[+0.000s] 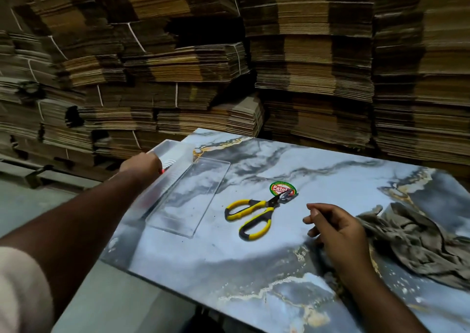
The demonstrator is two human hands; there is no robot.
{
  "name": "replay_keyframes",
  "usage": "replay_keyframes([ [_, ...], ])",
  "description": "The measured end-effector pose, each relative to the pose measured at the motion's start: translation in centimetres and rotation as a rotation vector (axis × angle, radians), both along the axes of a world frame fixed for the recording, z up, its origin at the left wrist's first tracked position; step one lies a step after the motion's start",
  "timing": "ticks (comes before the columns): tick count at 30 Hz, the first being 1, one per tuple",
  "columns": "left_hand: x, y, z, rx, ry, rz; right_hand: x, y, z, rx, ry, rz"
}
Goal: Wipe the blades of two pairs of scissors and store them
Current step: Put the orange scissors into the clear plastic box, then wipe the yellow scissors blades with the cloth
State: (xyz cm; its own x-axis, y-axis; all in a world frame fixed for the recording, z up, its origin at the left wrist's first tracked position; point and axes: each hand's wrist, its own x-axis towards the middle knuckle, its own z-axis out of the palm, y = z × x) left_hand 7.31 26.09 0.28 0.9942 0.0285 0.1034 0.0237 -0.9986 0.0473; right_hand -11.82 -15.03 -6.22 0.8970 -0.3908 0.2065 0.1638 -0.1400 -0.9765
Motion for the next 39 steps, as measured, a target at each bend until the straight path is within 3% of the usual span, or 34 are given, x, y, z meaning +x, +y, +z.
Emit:
replay_keyframes([
  [5, 0.2, 0.8, -0.4, -0.040, 0.011, -0.038, 0.0, 0.7, 0.2, -0.073, 0.046, 0.048],
  [10, 0.4, 1.2, 0.6, -0.029, -0.021, -0.094, 0.1, 1.4, -0.4, -0.336, 0.112, -0.005],
  [14, -0.2, -0.4, 2.9, -0.037, -0.255, -0.223, -0.1, 2.6, 0.5, -0.482, 0.180, -0.016],
  [17, -2.1, -3.9, 4.2, -0.225, -0.434, -0.419, 0.1, 4.4, 1.9, -0.826, 0.339, -0.072],
  [19, -4.1, -7.3, 4.5, -0.335, -0.533, -0.668, 0.8, 5.7, 2.3, -1.014, 0.369, -0.106],
  [21, -6.4, -10.9, 3.7, -0.364, -0.495, -0.855, 1.6, 6.9, 2.6, -1.104, 0.392, -0.081],
  [23, -8.2, -14.0, 2.1, -0.324, -0.288, -0.883, 2.0, 7.7, 2.7, -1.158, 0.448, -0.033],
  [25, -9.2, -16.2, -0.2, -0.233, -0.072, -0.776, 2.2, 7.6, 2.9, -1.155, 0.518, -0.023],
  [28, -10.4, -18.1, -3.1, -0.166, 0.027, -0.672, 1.7, 6.1, 3.1, -1.098, 0.562, -0.036],
  [33, -11.7, -19.7, -4.3, -0.396, 0.068, -0.597, 0.2, 3.2, 2.3, -0.793, 0.386, -0.092],
  [36, -12.5, -20.6, -3.7, -0.495, 0.244, -0.531, -0.9, 1.7, 1.9, -0.552, 0.279, -0.141],
  [39, -12.6, -21.5, -2.9, -0.713, 0.378, -0.436, -1.8, 0.6, 1.6, -0.321, 0.204, -0.072],
])
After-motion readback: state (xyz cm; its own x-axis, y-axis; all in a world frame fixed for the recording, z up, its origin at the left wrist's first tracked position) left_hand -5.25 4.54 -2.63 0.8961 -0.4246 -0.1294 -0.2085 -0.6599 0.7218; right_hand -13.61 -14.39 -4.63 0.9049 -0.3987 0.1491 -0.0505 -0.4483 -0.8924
